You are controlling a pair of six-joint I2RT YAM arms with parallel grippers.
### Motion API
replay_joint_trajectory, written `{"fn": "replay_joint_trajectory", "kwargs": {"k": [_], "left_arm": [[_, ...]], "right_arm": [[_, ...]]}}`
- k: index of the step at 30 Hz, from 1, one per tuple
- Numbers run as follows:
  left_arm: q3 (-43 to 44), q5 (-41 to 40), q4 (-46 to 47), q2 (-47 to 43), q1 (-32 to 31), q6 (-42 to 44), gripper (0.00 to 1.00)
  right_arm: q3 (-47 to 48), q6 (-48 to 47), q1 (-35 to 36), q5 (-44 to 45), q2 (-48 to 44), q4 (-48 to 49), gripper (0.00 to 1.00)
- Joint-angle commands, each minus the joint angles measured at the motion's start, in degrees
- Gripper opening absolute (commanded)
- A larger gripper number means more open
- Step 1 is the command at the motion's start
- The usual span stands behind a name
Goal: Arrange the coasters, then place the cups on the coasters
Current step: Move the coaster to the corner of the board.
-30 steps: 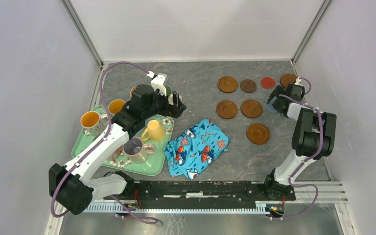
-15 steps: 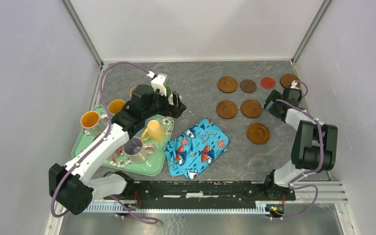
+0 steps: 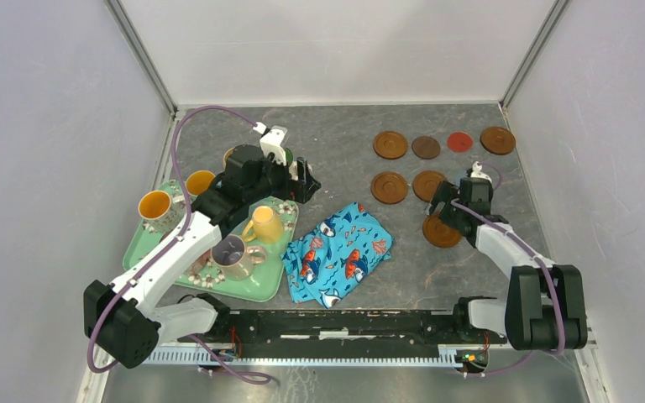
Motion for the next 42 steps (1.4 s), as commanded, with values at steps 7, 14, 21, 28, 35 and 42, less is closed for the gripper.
{"fn": "replay_joint_trajectory", "kwargs": {"k": [7,14,21,28,35,42], "left_arm": [[0.33,1.31,2.10,-1.00,0.18,-1.04,1.00],[0.33,1.38,2.10,-0.89,0.19,-1.04,1.00],[0.33,1.56,2.10,-0.74,0.18,-1.13,1.00],[0.33,1.61,2.03,-0.81,0.16,-1.13,1.00],[0.32,1.58,2.06,-1.34,0.16,-1.13,1.00],[0.33,1.85,2.11,-1.78,0.18,-1.21,1.00]], "right_arm": [[-0.75,2.40,5.19,3.91,-5.90,-2.38,0.98],[-1.61,4.66,8.68,3.69,-4.74,-2.27,0.98],[-1.46,5.29,9.53,5.57,-0.55,-0.57,0.98],[-0.30,5.35,9.13,12.47,2.84,-2.78,0.98],[-0.26,4.10,2.93,19.33,4.61,-1.66,0.98],[2.65,2.72,-7.20,16.77,9.05,1.12,0.98]]}}
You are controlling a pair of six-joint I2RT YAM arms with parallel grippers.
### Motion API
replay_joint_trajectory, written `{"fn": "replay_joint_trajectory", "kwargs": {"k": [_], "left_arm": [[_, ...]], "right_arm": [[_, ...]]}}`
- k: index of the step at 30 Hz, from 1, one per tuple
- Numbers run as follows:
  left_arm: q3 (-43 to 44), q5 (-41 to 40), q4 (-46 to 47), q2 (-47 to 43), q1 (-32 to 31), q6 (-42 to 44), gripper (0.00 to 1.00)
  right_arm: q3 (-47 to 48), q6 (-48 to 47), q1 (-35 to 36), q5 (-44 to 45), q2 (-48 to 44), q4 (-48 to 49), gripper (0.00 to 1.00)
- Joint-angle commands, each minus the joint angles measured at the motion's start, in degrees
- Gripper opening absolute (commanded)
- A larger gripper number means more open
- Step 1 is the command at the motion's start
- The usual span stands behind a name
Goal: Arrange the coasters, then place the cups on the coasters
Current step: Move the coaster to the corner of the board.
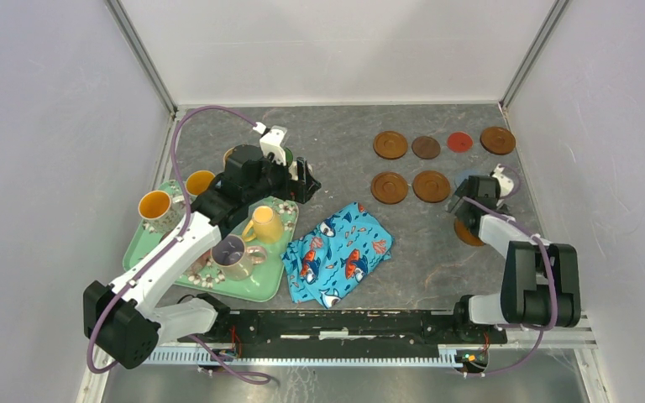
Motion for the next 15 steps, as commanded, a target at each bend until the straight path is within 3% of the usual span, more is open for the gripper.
{"fn": "replay_joint_trajectory", "kwargs": {"k": [1,15], "left_arm": [[0.33,1.60,2.08,-1.76,0.18,-1.28,1.00],[-0.02,1.08,2.15,-2.47,0.18,-0.97,1.00]], "right_arm": [[2.56,-0.96,-5.26,0.64,3.95,-0.29,0.98],[21.05,0.36,-14.27,-0.07,20.76,0.07,0.98]]}}
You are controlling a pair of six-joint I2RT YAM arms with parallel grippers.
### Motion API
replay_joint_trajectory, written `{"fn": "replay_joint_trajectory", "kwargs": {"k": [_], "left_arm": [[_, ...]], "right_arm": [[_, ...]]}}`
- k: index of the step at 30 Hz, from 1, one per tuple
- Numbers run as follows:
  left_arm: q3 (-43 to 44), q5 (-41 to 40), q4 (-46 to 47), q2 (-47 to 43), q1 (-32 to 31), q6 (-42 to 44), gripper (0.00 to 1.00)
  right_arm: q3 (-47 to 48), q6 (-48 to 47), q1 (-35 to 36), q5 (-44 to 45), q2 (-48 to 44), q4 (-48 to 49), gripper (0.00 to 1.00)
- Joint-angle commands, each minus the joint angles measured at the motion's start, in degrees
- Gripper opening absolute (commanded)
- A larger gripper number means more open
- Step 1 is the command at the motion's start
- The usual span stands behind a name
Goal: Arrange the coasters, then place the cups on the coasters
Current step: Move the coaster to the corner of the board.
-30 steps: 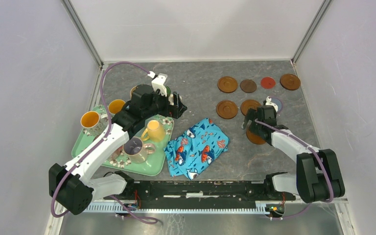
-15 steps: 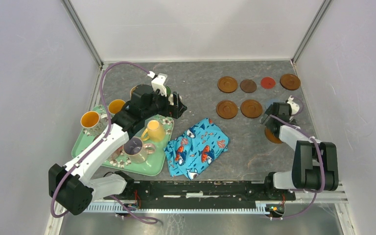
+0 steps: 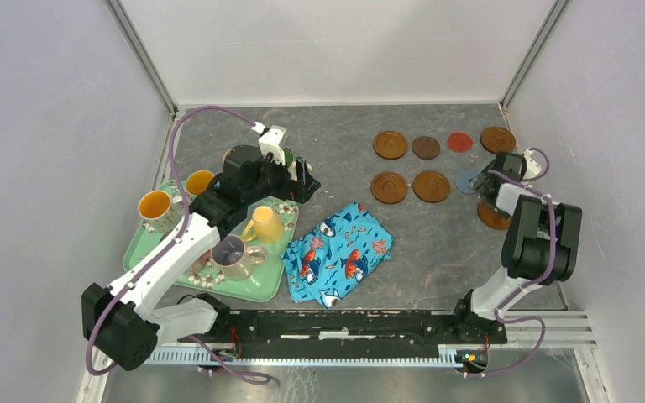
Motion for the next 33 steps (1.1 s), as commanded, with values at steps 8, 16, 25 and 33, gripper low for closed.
{"fn": "replay_joint_trajectory", "kwargs": {"k": [8,16,25,33], "left_arm": [[-0.02,0.64,2.04,-1.71,0.18,-0.86,1.00],[-0.02,0.62,1.99,-1.32,0.18,-0.77,1.00],[-0.02,0.28,1.89,-0.83,0.18,-0.69,1.00],[0.05,0.77,2.00,-0.92,0.18,-0.85,1.00]], "right_arm": [[19.16,0.62,-2.21,2.03,12.40,-3.98,0.98],[25.39,-0.26,-3.23,0.38,17.57,-2.66,0.98],[24.91,-0.12,-3.50,-2.00,17.19,-1.73,0.98],[23.10,-0.09,-3.24,0.21,10.68,-6.24,0.98]]}}
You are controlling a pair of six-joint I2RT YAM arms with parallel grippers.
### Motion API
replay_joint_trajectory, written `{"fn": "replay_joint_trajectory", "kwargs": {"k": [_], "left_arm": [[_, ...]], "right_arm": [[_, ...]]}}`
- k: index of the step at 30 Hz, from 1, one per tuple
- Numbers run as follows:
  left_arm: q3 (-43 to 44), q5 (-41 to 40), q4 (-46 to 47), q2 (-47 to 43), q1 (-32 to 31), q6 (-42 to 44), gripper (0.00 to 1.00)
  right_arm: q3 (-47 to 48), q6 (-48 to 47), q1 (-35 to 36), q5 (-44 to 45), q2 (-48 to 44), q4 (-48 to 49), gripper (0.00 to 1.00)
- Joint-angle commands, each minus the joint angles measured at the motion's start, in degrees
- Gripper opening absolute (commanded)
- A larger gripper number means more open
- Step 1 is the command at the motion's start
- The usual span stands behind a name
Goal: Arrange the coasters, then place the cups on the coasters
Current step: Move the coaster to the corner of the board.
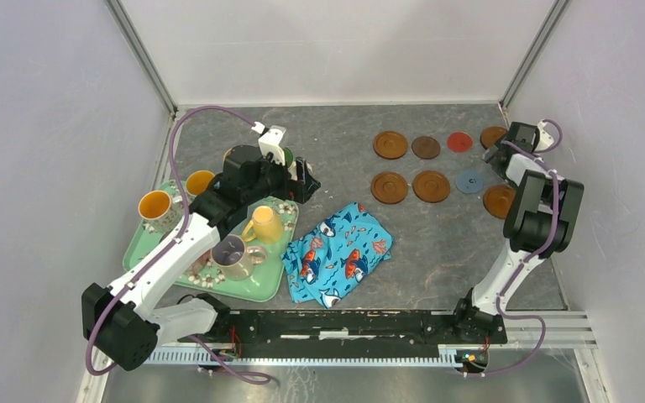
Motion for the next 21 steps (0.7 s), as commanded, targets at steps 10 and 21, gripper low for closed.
{"fn": "replay_joint_trajectory", "kwargs": {"k": [10,21], "left_arm": [[-0.09,1.14,2.26,0.05,0.09,-1.04,1.00],[-0.55,-0.82,2.38,1.18,0.04,-0.54,1.00]], "right_arm": [[-14.87,4.67,0.25,-0.22,-12.36,1.67,0.98],[-14.22,4.59,0.16,-3.25,-7.38,8.03,0.98]]}}
